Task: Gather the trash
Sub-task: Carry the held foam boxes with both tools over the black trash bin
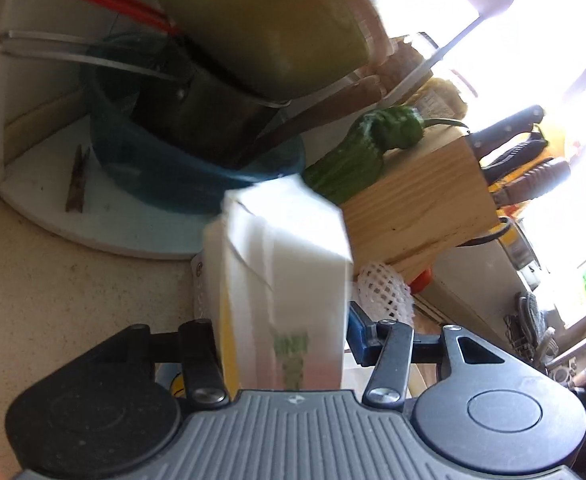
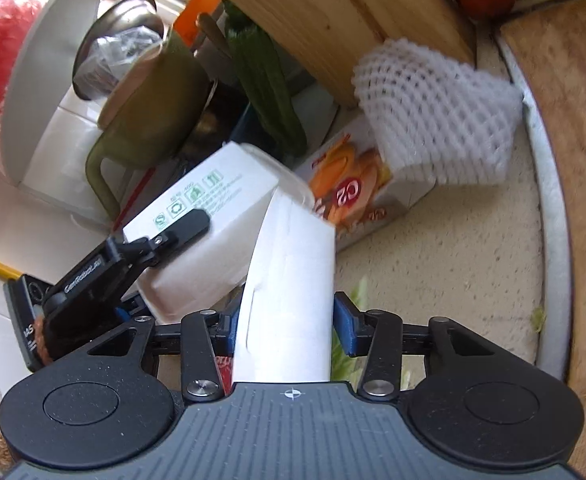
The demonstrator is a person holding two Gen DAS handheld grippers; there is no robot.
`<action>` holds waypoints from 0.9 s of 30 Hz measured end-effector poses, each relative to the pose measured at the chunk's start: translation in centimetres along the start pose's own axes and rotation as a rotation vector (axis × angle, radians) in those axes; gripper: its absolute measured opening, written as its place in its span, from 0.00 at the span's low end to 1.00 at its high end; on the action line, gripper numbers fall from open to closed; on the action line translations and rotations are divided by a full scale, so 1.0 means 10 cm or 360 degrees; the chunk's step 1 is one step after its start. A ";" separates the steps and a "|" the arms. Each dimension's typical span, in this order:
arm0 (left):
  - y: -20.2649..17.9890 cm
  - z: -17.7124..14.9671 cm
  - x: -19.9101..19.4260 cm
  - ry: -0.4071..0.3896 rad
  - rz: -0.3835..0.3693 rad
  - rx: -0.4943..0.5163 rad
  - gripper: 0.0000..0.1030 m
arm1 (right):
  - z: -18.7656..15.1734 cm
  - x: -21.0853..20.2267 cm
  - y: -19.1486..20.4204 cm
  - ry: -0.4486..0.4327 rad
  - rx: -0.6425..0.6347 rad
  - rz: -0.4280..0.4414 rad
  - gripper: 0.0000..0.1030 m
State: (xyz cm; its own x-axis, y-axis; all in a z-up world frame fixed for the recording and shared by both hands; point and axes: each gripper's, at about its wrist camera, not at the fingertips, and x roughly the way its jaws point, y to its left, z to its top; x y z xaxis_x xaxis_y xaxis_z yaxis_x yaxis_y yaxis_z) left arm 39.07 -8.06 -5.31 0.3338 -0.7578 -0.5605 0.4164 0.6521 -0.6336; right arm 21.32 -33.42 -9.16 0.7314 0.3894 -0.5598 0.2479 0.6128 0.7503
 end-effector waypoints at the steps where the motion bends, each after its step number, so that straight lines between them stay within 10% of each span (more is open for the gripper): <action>1: 0.00 -0.01 0.05 0.0011 -0.0001 -0.0006 0.46 | 0.00 0.03 -0.01 0.0023 0.0012 0.0012 0.54; 27: -0.25 -0.36 -0.97 -0.0298 0.0198 0.0062 0.38 | 0.03 -0.30 0.04 -0.0107 0.0031 0.0198 0.48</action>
State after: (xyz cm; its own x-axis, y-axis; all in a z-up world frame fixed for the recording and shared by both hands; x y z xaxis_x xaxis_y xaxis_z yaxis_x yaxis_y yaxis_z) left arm 31.77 -2.29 -0.22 0.5343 -0.6648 -0.5220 0.3935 0.7422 -0.5424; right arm 19.38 -34.58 -7.08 0.7982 0.4139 -0.4377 0.1647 0.5490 0.8194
